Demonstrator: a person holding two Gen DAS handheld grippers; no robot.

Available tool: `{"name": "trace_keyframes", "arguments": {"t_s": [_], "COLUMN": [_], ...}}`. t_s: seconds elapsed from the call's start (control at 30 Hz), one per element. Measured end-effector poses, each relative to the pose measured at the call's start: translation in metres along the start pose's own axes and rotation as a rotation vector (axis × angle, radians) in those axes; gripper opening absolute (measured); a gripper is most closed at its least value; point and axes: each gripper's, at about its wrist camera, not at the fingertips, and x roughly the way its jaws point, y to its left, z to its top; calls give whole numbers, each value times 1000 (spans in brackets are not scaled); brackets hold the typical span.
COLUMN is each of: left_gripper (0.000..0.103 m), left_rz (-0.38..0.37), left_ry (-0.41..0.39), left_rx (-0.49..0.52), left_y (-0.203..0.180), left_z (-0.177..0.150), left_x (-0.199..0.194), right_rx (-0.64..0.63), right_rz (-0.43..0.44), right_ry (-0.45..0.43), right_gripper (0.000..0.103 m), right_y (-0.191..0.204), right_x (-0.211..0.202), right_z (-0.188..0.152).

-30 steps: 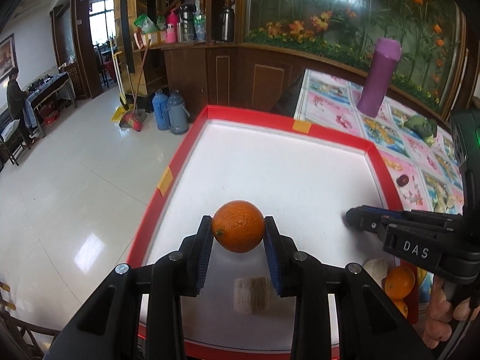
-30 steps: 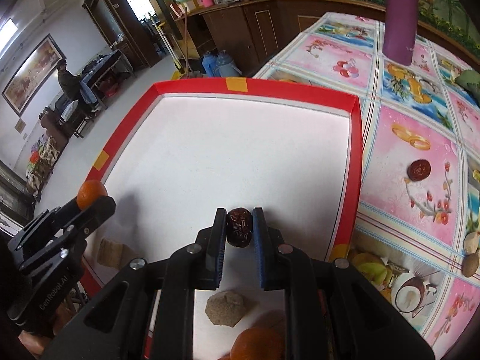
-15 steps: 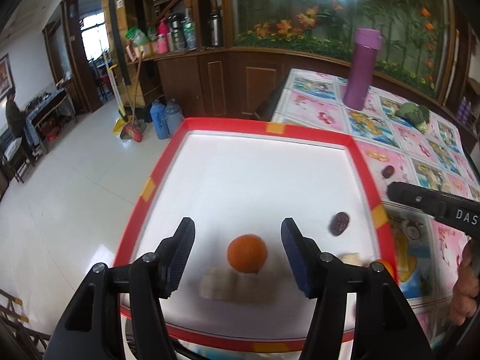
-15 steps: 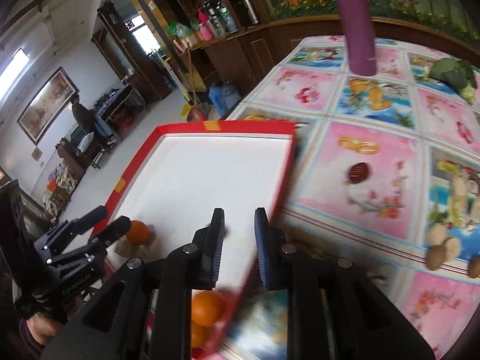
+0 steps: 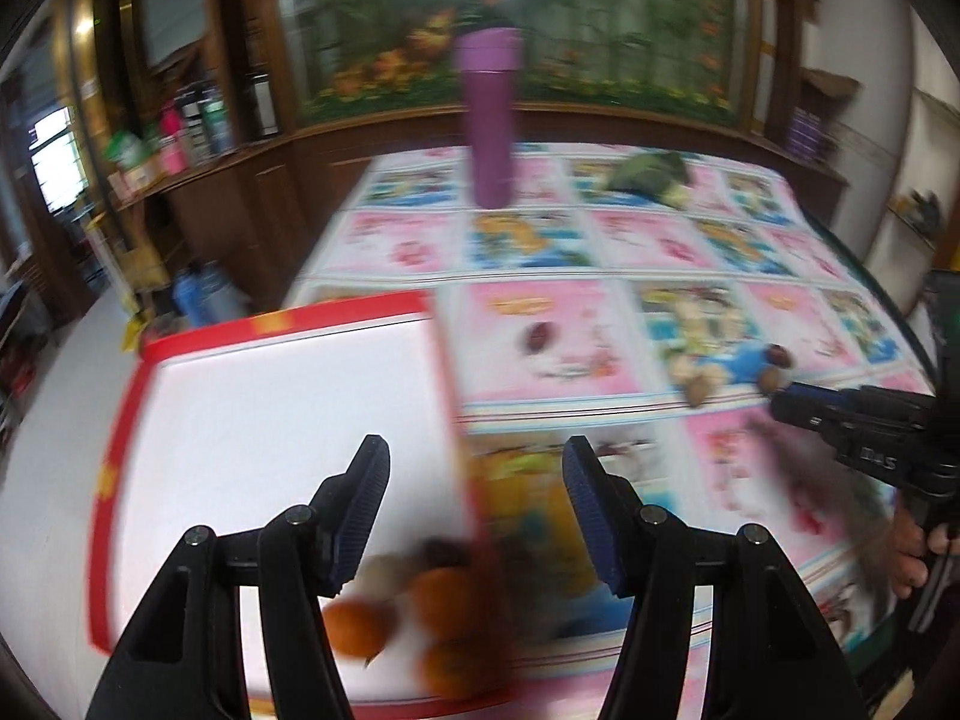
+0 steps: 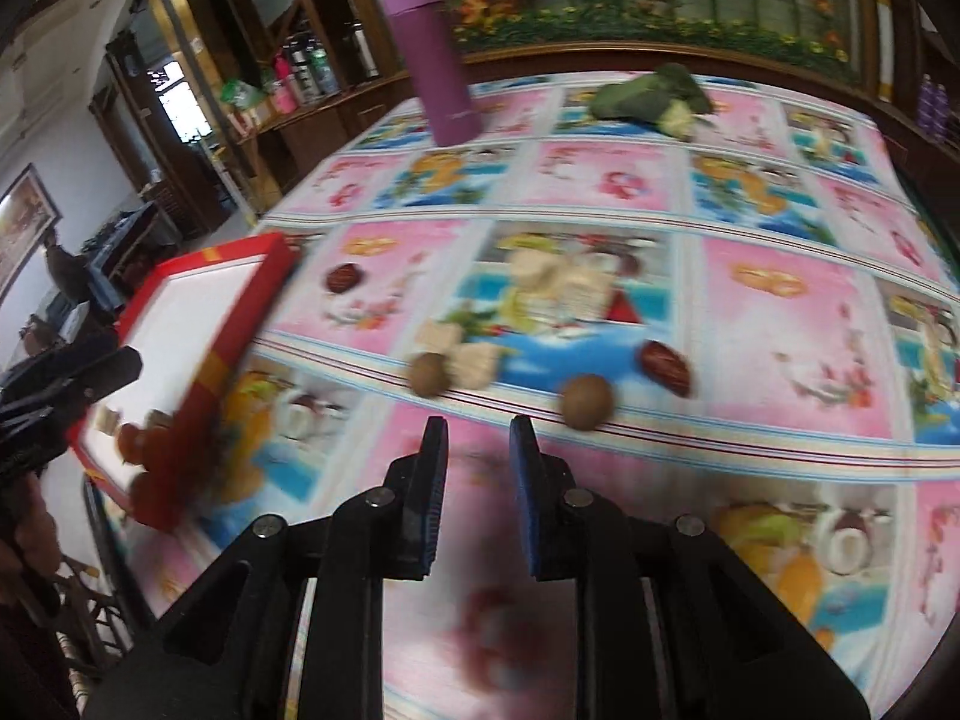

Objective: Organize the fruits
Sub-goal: 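Move both open tools back over the remaining fruit on the table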

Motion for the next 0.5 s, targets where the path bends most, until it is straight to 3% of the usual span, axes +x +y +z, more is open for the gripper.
{"name": "trace_keyframes", "arguments": {"t_s": [0.1, 0.2, 0.5], "left_gripper": [60, 60, 60], "left_rz": [-75, -121, -163], "left_ry": [18, 40, 105], "left_rx": [40, 75, 96], "left_y": [-28, -50, -76], "left_z": [5, 9, 10], "left_x": [9, 22, 49], "right_rx": [13, 32, 39], "right_rz": [-42, -31, 0], "right_ry": [-6, -8, 45], "right_gripper": [23, 23, 23], "right_y": [-19, -28, -30], "right_x": [-1, 2, 27], "right_z": [0, 0, 8]}}
